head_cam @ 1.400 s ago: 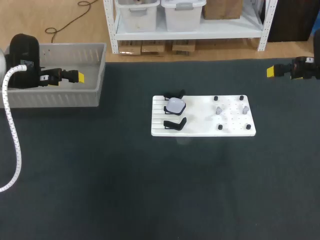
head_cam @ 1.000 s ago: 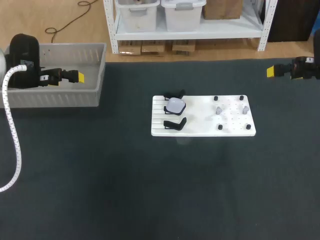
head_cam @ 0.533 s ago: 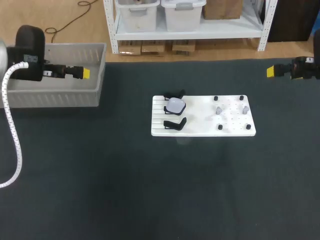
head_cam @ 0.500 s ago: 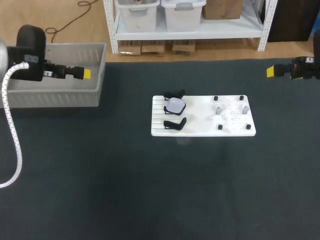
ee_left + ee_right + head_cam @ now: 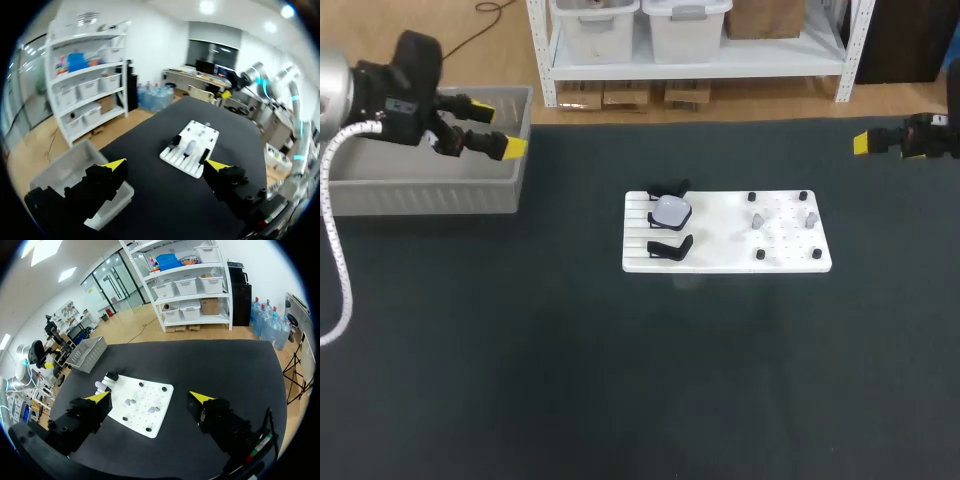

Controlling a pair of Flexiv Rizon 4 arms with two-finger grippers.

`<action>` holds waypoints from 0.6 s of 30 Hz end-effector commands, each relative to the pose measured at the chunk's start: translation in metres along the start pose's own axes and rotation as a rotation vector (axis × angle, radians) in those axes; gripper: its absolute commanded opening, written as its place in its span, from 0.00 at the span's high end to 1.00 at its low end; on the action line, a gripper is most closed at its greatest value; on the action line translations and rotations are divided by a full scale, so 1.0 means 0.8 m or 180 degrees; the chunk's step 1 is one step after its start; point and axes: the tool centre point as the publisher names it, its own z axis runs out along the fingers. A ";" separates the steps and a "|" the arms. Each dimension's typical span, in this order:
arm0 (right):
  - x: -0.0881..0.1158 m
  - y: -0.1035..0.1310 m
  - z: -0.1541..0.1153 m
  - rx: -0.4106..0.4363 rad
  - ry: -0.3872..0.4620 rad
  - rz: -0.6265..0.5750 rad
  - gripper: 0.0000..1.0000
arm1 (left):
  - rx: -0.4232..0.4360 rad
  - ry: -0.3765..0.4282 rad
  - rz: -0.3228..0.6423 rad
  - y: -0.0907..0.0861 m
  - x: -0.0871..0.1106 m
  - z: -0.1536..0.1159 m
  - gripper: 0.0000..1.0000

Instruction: Pick up each earbud case from the left stands, insert the matching earbuds, close the lid, and place the case in the box.

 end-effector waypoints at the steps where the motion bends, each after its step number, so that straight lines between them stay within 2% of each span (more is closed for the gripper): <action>1: 0.000 0.000 0.000 0.0003 0.0001 0.0000 0.00 | 0.0649 0.0070 0.0415 0.000 -0.006 0.020 0.00; 7: 0.000 0.000 0.000 0.0003 0.0001 0.0000 0.00 | 0.0916 0.0078 0.0717 -0.024 0.003 0.043 0.00; 11: 0.000 0.000 0.000 0.0003 0.0001 0.0000 0.00 | 0.1000 0.0083 0.0947 -0.038 0.016 0.060 0.00; 18: 0.000 0.000 0.000 0.0003 0.0001 0.0000 0.00 | 0.1149 0.0037 0.1058 -0.048 0.020 0.088 0.00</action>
